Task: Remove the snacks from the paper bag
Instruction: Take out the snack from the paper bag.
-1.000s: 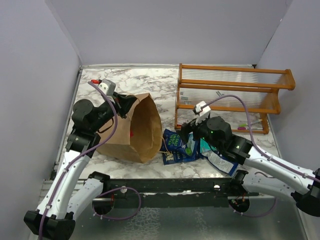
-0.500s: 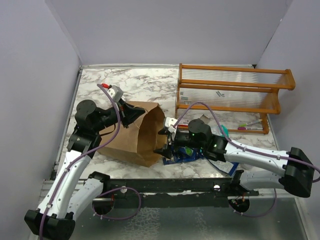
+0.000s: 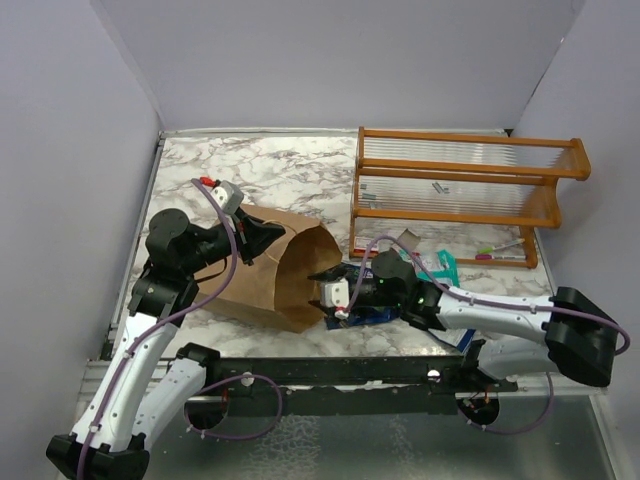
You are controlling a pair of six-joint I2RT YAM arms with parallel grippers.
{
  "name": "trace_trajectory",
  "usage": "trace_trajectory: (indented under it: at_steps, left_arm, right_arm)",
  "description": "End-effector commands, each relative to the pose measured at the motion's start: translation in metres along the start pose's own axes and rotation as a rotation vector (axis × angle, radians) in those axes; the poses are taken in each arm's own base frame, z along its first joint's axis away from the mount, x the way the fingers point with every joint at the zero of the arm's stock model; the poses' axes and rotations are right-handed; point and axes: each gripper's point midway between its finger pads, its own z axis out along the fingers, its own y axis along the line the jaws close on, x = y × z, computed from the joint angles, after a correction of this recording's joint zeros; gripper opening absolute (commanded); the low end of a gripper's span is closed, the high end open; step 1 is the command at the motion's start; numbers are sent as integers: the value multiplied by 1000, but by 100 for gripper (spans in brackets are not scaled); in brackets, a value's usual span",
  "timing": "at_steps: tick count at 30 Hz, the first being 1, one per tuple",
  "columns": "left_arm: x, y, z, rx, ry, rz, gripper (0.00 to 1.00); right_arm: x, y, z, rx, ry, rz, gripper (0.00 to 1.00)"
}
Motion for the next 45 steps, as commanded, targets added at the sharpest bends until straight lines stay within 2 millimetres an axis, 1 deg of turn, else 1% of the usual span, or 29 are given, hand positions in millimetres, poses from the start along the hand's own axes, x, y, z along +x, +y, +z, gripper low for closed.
trace_trajectory:
  at_steps: [1, 3, 5, 6, 11, 14, 18, 23, 27, 32, 38, 43, 45]
  left_arm:
    - [-3, -1, -3, -11, -8, 19, 0]
    - [-5, -1, -5, -14, -15, 29, 0]
    - [-8, -2, -6, -18, -20, 39, 0]
    - [-8, -2, -7, -21, -17, 43, 0]
    - [-10, -2, -7, -21, -13, 49, 0]
    - [-11, -3, -7, -14, -18, 52, 0]
    - [-14, -5, -9, -16, -25, 69, 0]
    - [-15, -3, -12, -41, -32, 84, 0]
    - [-18, -3, -13, -46, -42, 91, 0]
    - [-21, -3, -12, -47, -46, 95, 0]
    - [-23, -3, -12, -46, -52, 91, 0]
    - [-23, -2, -13, -56, -51, 94, 0]
    - [-23, -2, -13, -58, -51, 95, 0]
  right_arm:
    - [-12, -21, 24, 33, -76, -291, 54]
    - [-3, -35, 37, 80, -42, -322, 54]
    - [-2, -53, 47, 158, -56, -323, 55]
    - [0, -57, 52, 164, -59, -331, 56]
    - [8, -72, 75, 181, -78, -340, 64]
    - [24, -76, 90, 171, -41, -363, 67]
    - [43, -85, 98, 184, -24, -361, 68]
    - [61, -82, 106, 145, -14, -405, 64]
    - [74, -88, 118, 137, 12, -441, 63]
    - [80, -94, 135, 124, 21, -452, 62]
    - [87, -97, 154, 113, 9, -433, 59]
    - [87, -95, 165, 92, -15, -412, 53]
    - [91, -93, 169, 79, -12, -403, 49]
